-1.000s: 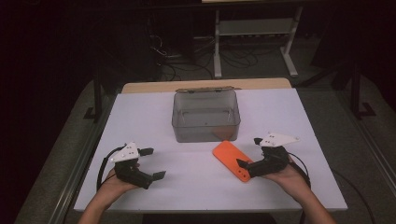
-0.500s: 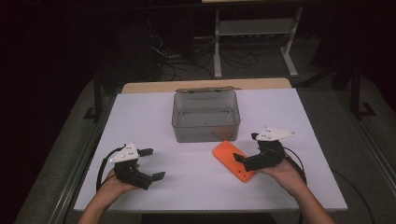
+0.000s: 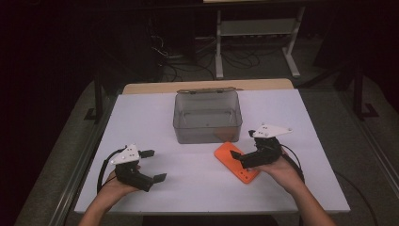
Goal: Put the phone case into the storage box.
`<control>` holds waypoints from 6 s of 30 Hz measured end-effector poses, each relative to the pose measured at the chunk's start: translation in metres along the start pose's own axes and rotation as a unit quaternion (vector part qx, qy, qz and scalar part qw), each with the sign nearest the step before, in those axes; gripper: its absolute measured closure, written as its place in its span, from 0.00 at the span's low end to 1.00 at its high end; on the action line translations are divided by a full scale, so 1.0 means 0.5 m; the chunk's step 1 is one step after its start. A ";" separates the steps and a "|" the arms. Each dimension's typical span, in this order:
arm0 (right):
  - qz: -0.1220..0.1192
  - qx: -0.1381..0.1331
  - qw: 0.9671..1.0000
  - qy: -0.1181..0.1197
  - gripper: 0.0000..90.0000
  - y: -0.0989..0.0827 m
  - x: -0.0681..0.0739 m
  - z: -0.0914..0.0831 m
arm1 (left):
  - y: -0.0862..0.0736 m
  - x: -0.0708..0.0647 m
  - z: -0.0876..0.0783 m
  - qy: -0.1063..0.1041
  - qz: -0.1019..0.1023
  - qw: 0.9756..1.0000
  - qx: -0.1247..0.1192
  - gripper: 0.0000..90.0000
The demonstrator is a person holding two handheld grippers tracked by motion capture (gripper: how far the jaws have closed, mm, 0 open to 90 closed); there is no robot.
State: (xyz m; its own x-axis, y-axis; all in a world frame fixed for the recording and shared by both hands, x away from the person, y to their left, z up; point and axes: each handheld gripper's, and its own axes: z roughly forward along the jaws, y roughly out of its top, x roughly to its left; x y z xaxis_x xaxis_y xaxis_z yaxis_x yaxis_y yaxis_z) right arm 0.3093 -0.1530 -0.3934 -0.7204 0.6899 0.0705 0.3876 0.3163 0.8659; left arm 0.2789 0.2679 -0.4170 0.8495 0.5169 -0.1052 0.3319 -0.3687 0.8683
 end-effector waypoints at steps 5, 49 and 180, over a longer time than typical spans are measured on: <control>-0.003 0.002 1.000 0.000 0.00 0.006 0.000 0.007 | 0.000 0.000 0.000 0.000 -0.001 1.000 0.000 0.00; -0.015 0.044 0.999 -0.006 0.00 0.025 0.001 0.037 | 0.000 0.001 -0.003 -0.001 0.003 1.000 0.001 0.00; -0.020 0.222 0.975 -0.001 0.16 -0.068 0.017 0.090 | 0.000 -0.002 0.000 -0.002 0.007 1.000 0.001 0.00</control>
State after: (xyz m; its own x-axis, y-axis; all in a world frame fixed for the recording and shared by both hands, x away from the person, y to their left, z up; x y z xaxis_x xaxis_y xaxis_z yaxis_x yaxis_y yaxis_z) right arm 0.3161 -0.1286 -0.4445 -0.7389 0.6725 0.0407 0.5708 0.5927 0.5682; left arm 0.2780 0.2672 -0.4168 0.8562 0.5078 -0.0954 0.3209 -0.3780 0.8684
